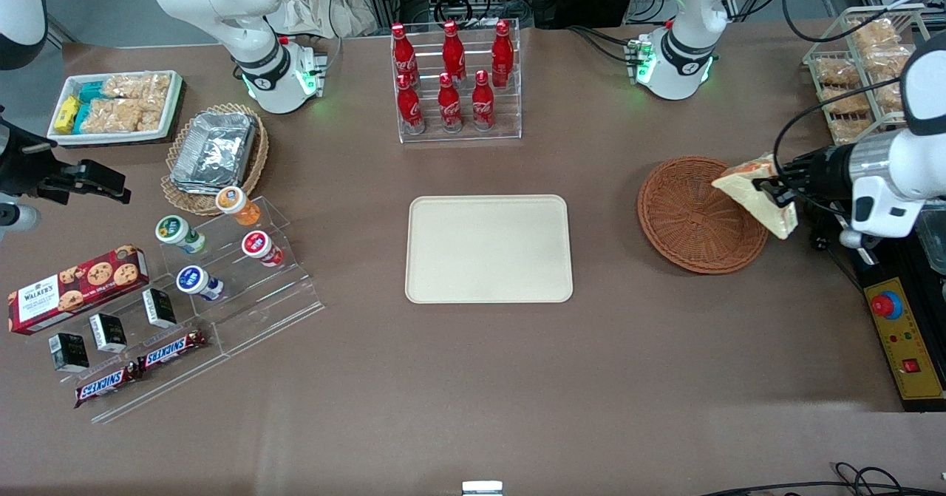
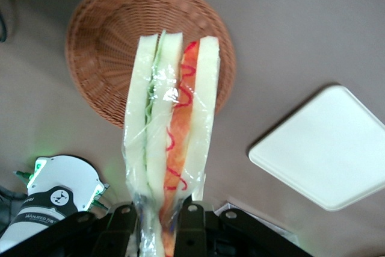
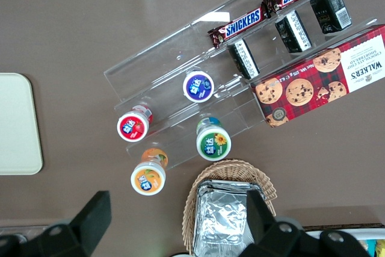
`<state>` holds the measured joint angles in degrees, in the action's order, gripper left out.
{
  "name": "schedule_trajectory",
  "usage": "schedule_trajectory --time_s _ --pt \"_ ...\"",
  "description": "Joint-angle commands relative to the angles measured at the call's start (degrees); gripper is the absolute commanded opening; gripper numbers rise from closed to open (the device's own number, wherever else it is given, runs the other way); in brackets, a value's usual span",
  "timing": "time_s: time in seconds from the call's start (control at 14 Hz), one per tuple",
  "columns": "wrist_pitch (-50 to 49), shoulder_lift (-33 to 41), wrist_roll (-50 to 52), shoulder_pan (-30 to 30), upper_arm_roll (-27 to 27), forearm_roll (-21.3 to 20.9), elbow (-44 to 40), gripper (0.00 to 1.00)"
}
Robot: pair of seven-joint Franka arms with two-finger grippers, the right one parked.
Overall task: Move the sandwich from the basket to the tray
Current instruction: 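Lift the sandwich out of the basket with the left gripper, then carry the sandwich with the left gripper over the cream tray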
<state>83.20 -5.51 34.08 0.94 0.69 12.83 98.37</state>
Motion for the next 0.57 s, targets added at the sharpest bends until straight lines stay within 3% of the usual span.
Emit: schedule_trajectory --time_s 0.0,0.29,0.5 --pt "-1.46 -1.6 -0.68 -0.15 5.44 -1.32 -3.88 0.22" --pt "-0.5 -4.41 -0.5 -0.85 13.18 -1.32 -6.96 0.23" --pt "-0.23 -9.41 0.37 -6.81 14.6 -3.95 -10.82 0.26"
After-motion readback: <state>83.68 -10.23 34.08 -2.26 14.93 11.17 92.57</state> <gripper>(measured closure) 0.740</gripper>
